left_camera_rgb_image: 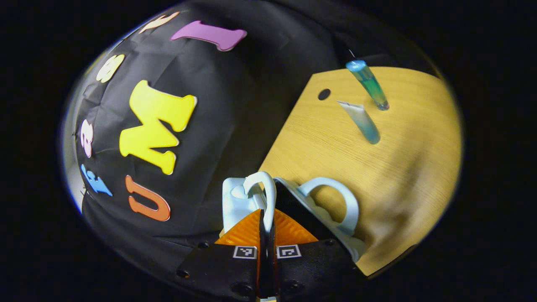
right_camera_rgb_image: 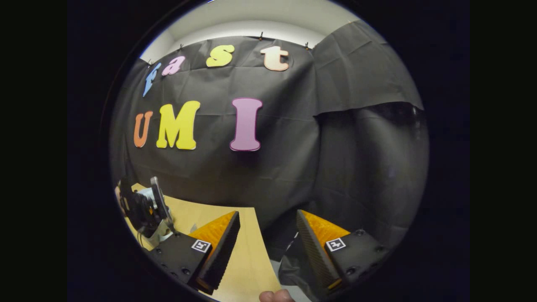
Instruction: First open the suitcase, pack the skin care products into it, and then close the suitcase.
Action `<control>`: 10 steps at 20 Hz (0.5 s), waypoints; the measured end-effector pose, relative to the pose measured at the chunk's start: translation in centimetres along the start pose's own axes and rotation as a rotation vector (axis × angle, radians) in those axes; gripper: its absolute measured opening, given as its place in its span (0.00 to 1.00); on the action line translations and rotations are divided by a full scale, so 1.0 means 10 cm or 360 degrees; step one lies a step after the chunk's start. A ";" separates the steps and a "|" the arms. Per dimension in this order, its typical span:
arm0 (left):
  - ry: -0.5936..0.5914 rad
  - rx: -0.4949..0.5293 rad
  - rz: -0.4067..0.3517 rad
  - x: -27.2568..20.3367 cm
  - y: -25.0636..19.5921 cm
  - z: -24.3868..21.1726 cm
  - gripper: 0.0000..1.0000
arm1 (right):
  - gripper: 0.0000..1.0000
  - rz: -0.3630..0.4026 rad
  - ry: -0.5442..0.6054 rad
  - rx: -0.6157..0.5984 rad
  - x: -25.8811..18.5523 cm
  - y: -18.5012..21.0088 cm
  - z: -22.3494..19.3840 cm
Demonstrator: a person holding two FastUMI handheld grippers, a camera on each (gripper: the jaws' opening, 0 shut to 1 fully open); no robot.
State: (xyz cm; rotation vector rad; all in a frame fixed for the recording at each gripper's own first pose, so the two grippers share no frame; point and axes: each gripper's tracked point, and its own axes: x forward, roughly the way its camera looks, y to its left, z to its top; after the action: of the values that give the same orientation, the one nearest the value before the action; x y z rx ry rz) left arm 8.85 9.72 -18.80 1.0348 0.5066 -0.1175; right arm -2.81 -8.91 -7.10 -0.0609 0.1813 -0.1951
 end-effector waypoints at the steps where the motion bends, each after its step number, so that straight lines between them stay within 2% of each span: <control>1: -0.0026 -0.0093 0.0040 -0.09 0.22 -0.04 0.03 | 0.80 0.0023 -0.0006 -0.0009 0.01 0.08 0.02; 4: -0.0142 -0.0417 0.0204 -0.27 1.01 -0.28 0.03 | 0.81 0.0091 -0.0010 0.0000 0.03 0.34 0.12; 10: -0.0117 -0.0860 0.0429 -0.16 2.17 -1.56 0.03 | 0.81 0.0221 -0.0028 -0.0062 0.00 0.88 0.28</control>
State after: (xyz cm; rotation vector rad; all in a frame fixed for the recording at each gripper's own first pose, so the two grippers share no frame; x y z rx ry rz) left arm 9.15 33.86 -7.31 0.5576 0.3018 0.2120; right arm -0.60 -0.18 -5.06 -0.0883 0.1709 -0.0524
